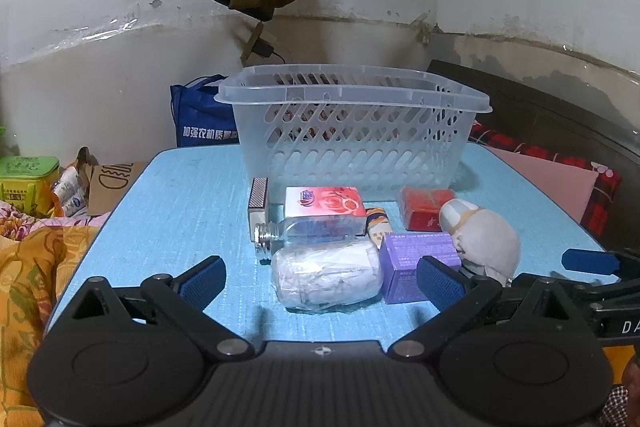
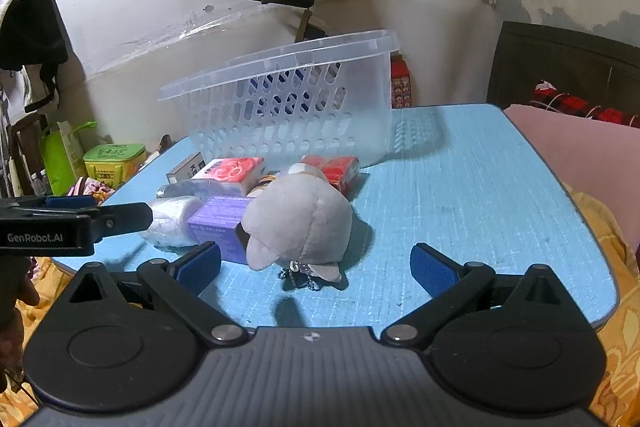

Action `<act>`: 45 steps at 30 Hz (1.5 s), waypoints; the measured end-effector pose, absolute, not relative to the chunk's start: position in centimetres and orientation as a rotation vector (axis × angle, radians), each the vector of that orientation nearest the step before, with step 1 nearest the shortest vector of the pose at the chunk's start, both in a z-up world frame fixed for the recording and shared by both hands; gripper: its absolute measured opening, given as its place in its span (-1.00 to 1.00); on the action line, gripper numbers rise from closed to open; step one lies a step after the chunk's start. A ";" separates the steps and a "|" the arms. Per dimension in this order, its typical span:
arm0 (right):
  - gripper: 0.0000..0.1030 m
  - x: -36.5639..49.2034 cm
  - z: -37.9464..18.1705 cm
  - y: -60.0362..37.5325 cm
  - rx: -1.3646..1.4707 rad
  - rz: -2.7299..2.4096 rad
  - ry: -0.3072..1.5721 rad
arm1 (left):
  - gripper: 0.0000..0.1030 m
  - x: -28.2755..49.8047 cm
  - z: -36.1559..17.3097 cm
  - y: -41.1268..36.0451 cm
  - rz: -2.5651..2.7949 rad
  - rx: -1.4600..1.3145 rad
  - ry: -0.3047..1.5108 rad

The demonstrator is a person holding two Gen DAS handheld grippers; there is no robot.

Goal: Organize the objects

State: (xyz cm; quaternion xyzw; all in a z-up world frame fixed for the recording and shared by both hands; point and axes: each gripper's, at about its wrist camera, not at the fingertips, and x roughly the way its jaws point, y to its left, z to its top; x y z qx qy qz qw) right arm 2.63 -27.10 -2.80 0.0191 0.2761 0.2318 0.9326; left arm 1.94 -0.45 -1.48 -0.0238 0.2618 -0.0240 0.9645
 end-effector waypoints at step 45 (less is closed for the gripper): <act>1.00 2.1 -3.3 -27.9 0.071 0.459 0.521 | 0.87 10.2 5.0 6.0 0.048 -0.050 0.289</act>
